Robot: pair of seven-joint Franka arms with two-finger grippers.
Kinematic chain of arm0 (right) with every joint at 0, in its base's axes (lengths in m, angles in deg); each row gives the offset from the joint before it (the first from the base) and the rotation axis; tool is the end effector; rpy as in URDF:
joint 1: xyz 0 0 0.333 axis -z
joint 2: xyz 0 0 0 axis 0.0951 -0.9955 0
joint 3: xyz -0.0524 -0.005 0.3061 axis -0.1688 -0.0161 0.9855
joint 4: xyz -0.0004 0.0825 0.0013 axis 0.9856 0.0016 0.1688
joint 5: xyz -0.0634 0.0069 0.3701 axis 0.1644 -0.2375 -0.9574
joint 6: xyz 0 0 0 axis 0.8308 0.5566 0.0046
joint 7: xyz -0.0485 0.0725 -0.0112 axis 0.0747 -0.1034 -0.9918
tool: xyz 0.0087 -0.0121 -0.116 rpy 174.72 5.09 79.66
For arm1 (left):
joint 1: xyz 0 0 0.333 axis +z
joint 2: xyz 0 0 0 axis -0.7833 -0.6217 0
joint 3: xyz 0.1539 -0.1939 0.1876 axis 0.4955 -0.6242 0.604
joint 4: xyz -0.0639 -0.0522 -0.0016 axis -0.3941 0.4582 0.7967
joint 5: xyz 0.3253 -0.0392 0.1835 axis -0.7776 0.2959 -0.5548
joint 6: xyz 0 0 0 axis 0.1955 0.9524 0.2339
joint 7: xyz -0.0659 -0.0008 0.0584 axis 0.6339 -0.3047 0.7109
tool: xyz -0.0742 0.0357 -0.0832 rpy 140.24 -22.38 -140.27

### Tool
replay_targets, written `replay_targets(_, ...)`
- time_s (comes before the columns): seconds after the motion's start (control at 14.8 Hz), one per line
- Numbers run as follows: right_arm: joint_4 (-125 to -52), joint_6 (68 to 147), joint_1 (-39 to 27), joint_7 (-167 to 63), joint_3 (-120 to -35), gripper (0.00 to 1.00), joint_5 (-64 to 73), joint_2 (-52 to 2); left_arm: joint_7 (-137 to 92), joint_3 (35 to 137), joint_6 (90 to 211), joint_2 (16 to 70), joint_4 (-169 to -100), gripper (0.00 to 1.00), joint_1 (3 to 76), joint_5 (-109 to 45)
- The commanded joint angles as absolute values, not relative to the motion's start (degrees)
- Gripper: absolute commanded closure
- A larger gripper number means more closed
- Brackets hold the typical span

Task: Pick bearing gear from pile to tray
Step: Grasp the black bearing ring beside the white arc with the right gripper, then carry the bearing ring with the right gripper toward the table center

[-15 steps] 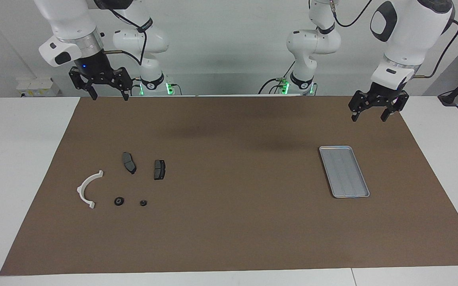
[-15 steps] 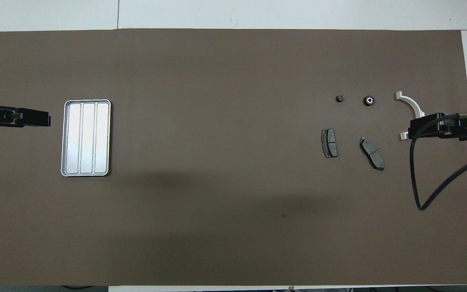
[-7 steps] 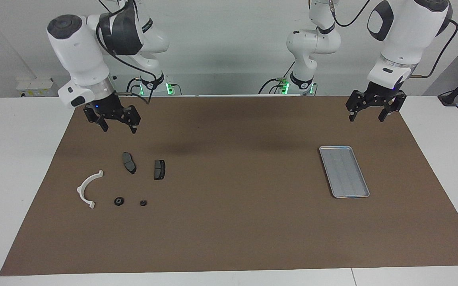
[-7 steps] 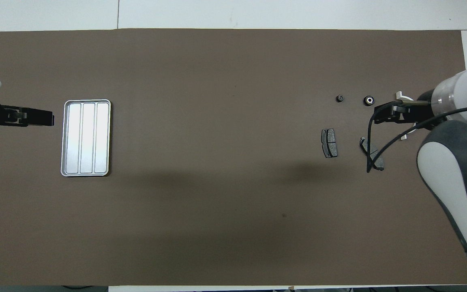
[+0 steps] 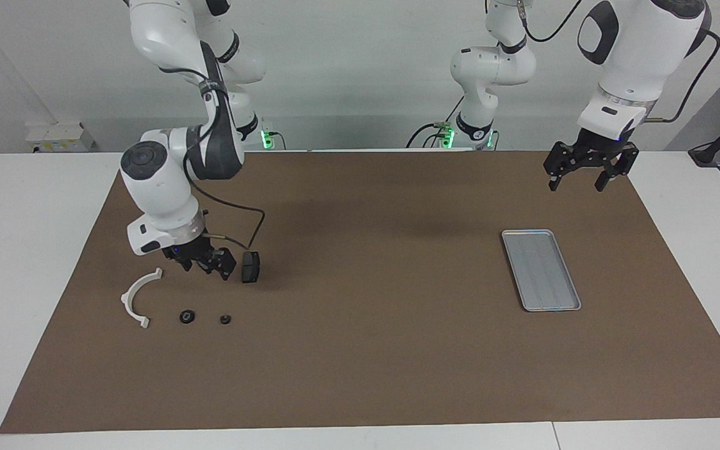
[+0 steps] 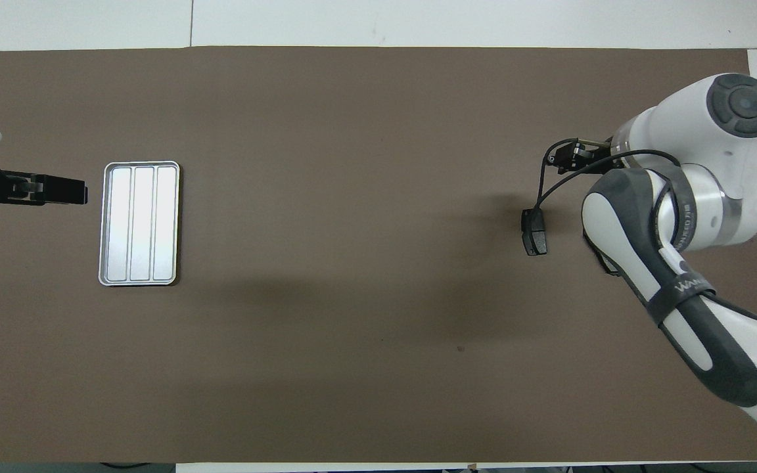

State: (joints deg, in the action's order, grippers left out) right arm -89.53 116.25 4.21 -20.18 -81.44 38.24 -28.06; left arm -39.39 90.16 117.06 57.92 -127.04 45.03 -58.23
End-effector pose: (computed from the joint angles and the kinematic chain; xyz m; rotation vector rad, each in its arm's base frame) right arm 0.6221 0.0443 0.3633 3.0877 -0.4754 0.0981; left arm 0.5301 -0.0439 0.5847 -3.1126 0.1860 -0.2207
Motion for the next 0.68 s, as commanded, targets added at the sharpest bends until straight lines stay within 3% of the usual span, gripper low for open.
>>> replay_targets(0.0, -83.4, 116.6, 3.1, -14.4, -81.2, 0.02, 40.9, -34.3, -38.4, 90.4, 118.5, 59.9, -129.5, 0.00, 44.5, -59.1)
replay_targets(0.27, -76.1, 116.8, 3.0, -10.6, -81.2, 0.04, 42.2, -43.1, -38.9, 90.4, 119.4, 59.7, -129.5, 0.00, 44.7, -59.1)
replay_targets(0.61, -74.7, 117.5, 3.1, -8.5, -81.2, 0.08, 42.2, -46.1, -38.7, 90.4, 119.3, 59.7, -129.5, 0.00, 44.5, -59.1)
